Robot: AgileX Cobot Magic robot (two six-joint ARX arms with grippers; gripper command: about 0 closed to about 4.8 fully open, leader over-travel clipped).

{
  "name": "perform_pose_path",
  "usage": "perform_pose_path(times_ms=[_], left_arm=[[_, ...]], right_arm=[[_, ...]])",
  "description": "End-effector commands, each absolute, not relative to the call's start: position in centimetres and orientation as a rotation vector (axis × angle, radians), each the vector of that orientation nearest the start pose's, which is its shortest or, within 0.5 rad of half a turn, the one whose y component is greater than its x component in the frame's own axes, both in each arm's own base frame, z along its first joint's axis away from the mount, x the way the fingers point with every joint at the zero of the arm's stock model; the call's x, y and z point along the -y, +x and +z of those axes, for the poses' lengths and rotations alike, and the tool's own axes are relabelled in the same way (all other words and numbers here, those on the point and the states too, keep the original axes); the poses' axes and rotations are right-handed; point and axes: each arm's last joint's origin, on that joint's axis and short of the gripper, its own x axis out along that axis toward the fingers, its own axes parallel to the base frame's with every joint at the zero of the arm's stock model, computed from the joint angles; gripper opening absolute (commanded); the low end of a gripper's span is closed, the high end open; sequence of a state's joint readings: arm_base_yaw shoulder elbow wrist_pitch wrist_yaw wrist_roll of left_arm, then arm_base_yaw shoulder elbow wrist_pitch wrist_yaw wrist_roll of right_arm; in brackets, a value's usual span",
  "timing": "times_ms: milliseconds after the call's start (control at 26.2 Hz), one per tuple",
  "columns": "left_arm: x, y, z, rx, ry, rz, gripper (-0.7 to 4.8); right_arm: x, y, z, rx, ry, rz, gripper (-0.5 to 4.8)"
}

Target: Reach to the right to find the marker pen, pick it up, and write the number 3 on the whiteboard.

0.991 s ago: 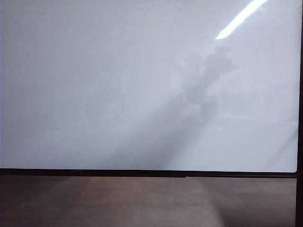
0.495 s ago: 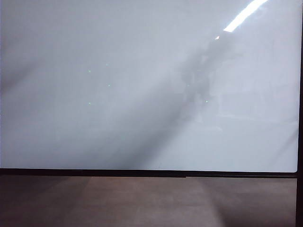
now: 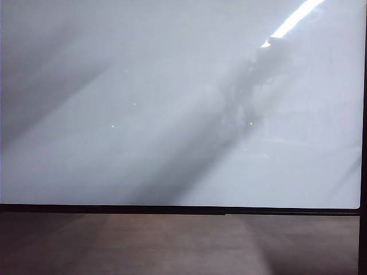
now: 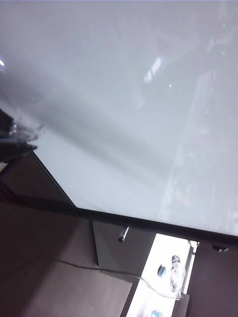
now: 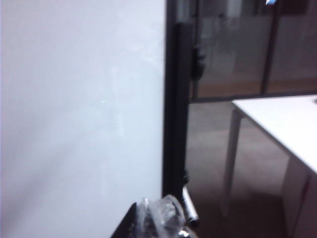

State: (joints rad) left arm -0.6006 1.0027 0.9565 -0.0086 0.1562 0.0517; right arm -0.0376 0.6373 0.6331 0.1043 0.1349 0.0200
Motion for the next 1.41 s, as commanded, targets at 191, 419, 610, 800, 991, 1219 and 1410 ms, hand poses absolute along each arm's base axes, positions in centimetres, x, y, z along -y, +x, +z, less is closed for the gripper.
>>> perform_pose_path(times_ms=[191,419,610,800,991,1219,1410], left_arm=[[13.0,18.0,37.1,-0.025,0.052,-0.758,-0.05],[13.0,18.0,37.4,-0.001,0.041,-0.764,-0.05],[13.0,18.0,37.9,0.03,-0.007,-0.764,-0.05],[12.9,18.0,38.0,0.047,0.002,-0.759,-0.05],[13.0,18.0,38.0,0.043,-0.007,-0.762,-0.05],[12.9,18.1,37.9,0.036,-0.009,-0.742,-0.05],[12.9,18.1,37.6,0.007,-0.002,-0.741,-0.05]], right_arm=[[4.0,16.5,32.6,0.097,-0.021,-0.106,-0.01],[6.9,17.8,31.9,0.092,-0.03,-0.192,-0.01],[8.7,19.9,30.9,0.109,-0.044,-0.131,-0.01],[9.8,22.5,29.2,0.116,-0.026,-0.113,-0.01],[11.4,25.7,25.6,0.082,0.03,-0.108,-0.01],[12.5,29.3,19.4,0.121,0.004,-0.017,-0.01],[11.5,30.7,16.1,0.085,0.041,0.032,1.83]])
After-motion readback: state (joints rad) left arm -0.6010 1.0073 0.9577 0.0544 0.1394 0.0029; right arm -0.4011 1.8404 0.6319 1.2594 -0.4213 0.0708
